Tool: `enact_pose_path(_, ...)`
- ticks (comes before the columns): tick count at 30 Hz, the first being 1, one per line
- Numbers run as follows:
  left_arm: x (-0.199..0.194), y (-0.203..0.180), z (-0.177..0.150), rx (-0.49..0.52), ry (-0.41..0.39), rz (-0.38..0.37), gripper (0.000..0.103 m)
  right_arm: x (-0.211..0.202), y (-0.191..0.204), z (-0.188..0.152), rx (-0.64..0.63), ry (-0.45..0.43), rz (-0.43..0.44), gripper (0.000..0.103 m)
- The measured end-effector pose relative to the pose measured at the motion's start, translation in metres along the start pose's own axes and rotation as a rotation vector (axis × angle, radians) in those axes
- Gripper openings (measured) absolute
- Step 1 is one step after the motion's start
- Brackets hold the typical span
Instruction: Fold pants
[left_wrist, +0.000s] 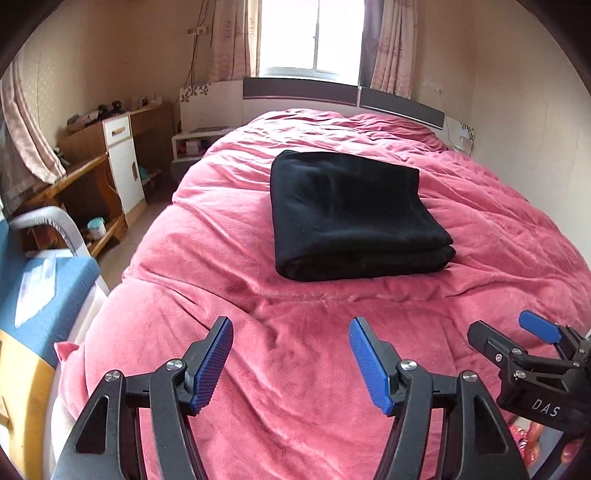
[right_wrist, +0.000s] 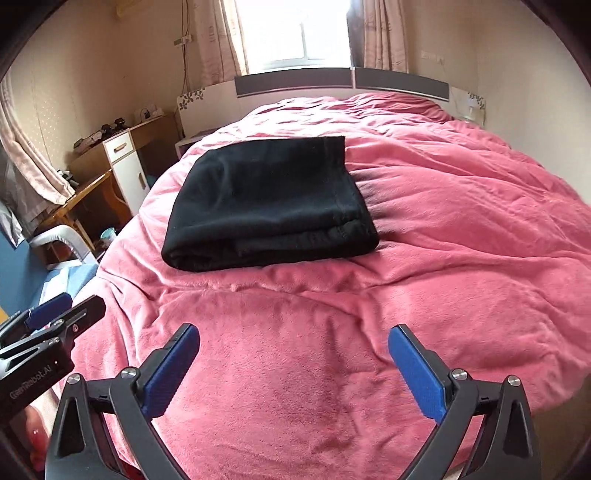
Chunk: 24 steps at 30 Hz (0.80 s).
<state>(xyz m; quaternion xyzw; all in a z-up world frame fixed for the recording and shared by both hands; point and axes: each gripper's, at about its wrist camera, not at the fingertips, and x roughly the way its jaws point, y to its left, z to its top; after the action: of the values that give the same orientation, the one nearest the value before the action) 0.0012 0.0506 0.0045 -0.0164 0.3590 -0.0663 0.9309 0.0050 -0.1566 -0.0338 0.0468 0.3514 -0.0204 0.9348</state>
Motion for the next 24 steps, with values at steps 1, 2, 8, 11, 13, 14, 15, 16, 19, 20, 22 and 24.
enact_pose_path(1, 0.000, 0.000, 0.000, -0.009, 0.003, -0.002, 0.067, -0.001, 0.001, 0.000, 0.000, -0.009, -0.003, 0.103)
enact_pose_path(2, -0.001, 0.001, 0.000, -0.020, 0.003, -0.001, 0.067, -0.003, 0.002, 0.000, -0.003, -0.019, -0.017, 0.103)
enact_pose_path(8, -0.005, 0.001, 0.000, -0.039, -0.015, 0.012, 0.067, -0.015, 0.006, 0.004, -0.010, -0.067, -0.030, 0.103)
enact_pose_path(11, -0.009, -0.003, -0.001, -0.017, -0.041, 0.033, 0.067, -0.018, 0.007, 0.006, -0.012, -0.076, -0.024, 0.103)
enact_pose_path(13, -0.009, -0.006, -0.002, -0.003, -0.043, 0.023, 0.067, -0.018, 0.009, 0.006, -0.012, -0.077, -0.019, 0.103)
enact_pose_path(14, -0.009, -0.008, -0.002, 0.002, -0.042, 0.020, 0.067, -0.018, 0.009, 0.006, -0.013, -0.076, -0.013, 0.103)
enact_pose_path(15, -0.009, -0.009, -0.002, 0.006, -0.042, 0.020, 0.067, -0.018, 0.009, 0.006, -0.018, -0.073, -0.012, 0.103)
enact_pose_path(16, -0.009, -0.009, -0.002, 0.009, -0.042, 0.021, 0.067, -0.018, 0.010, 0.006, -0.020, -0.071, -0.012, 0.103)
enact_pose_path(19, -0.009, -0.009, -0.003, 0.008, -0.043, 0.022, 0.067, -0.016, 0.010, 0.005, -0.019, -0.063, -0.009, 0.103)
enact_pose_path(20, -0.009, -0.009, -0.003, 0.007, -0.042, 0.022, 0.067, -0.016, 0.010, 0.005, -0.017, -0.062, -0.007, 0.103)
enact_pose_path(22, -0.009, -0.009, -0.003, 0.003, -0.042, 0.020, 0.067, -0.015, 0.010, 0.005, -0.017, -0.058, -0.010, 0.103)
enact_pose_path(24, -0.008, -0.008, -0.003, 0.002, -0.040, 0.020, 0.067, -0.014, 0.010, 0.004, -0.022, -0.053, -0.008, 0.103)
